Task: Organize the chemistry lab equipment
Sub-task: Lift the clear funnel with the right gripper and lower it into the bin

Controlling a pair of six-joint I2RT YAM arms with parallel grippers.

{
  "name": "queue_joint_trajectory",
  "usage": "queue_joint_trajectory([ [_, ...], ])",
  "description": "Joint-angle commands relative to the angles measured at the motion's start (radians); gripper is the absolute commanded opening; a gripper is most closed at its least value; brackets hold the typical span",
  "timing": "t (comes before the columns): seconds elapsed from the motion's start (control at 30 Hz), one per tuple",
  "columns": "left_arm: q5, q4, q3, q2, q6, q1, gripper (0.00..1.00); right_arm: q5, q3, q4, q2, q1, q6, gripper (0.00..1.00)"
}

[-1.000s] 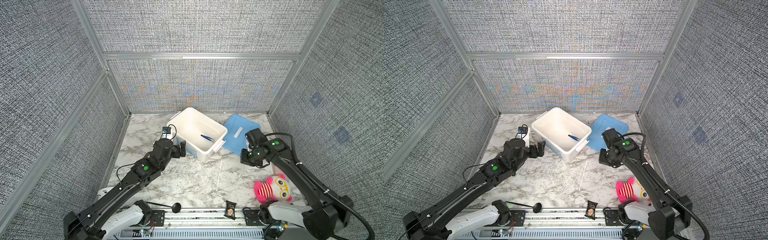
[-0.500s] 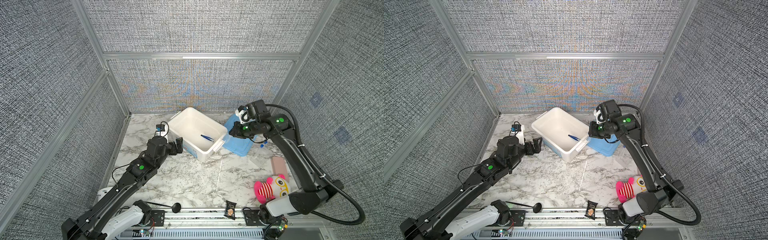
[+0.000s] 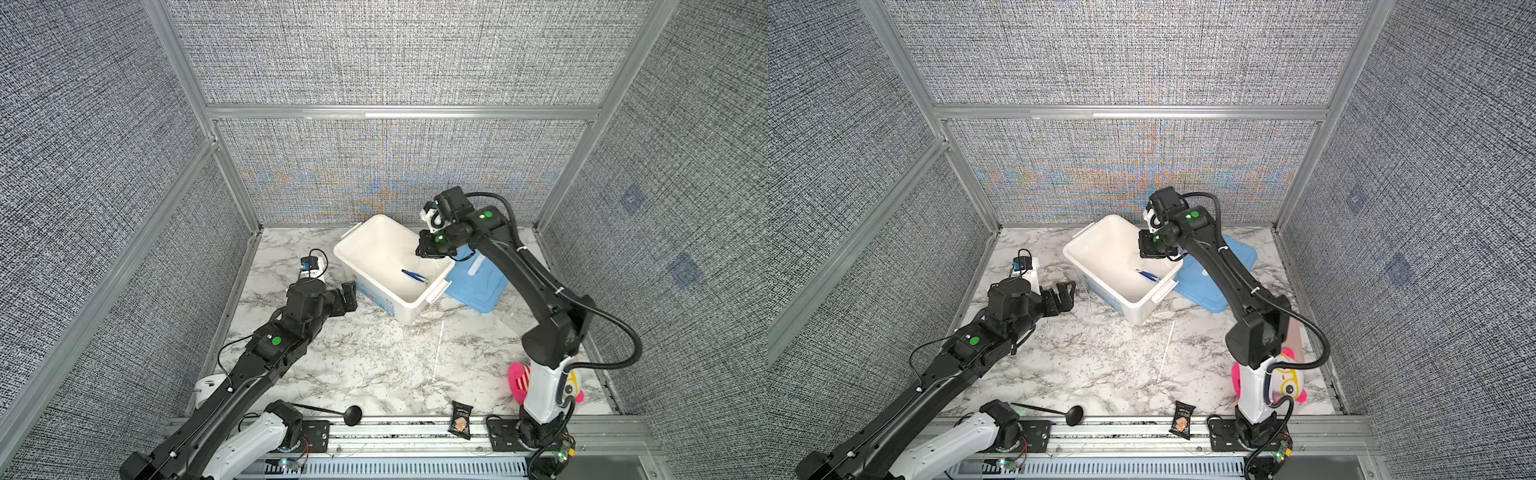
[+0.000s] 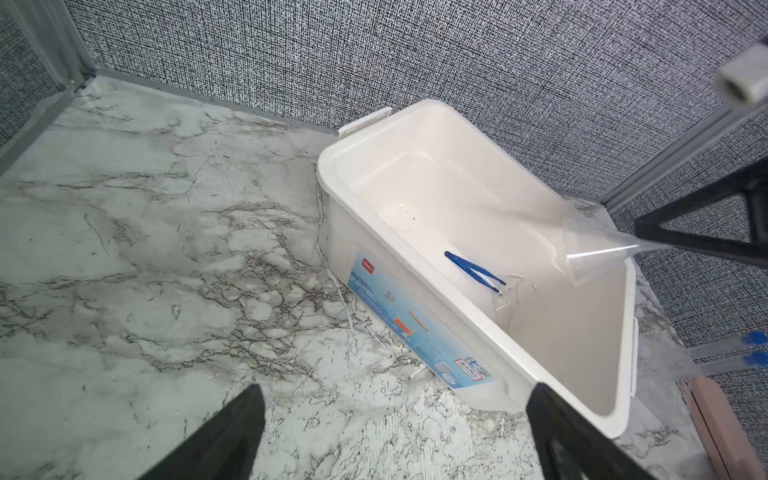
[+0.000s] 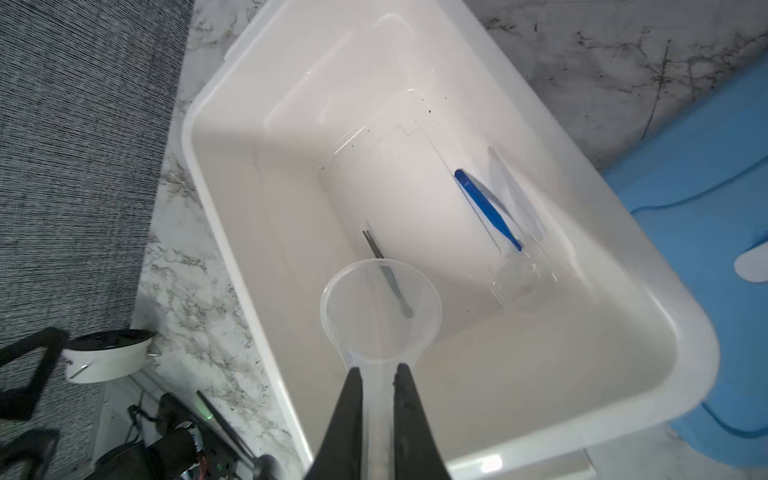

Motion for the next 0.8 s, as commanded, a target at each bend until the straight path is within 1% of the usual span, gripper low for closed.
queue_joint_trajectory([
  [0.0,-0.003,0.004,-0.013,-0.001,-0.003,0.005,0.99,0.083,0.059,-0.111,0.083,0.01,-0.062,0.1],
  [0.3,-0.003,0.019,-0.006,0.043,0.006,0.013,0.99,0.204,0.038,-0.124,0.212,0.026,-0.073,0.11],
  [0.47,0.021,0.049,-0.003,0.081,0.003,0.016,0.99,0.208,0.071,-0.136,0.289,0.021,-0.076,0.11],
  [0.77,0.025,0.045,0.004,0.095,-0.009,0.019,0.99,0.21,0.048,-0.089,0.346,0.021,-0.06,0.11],
])
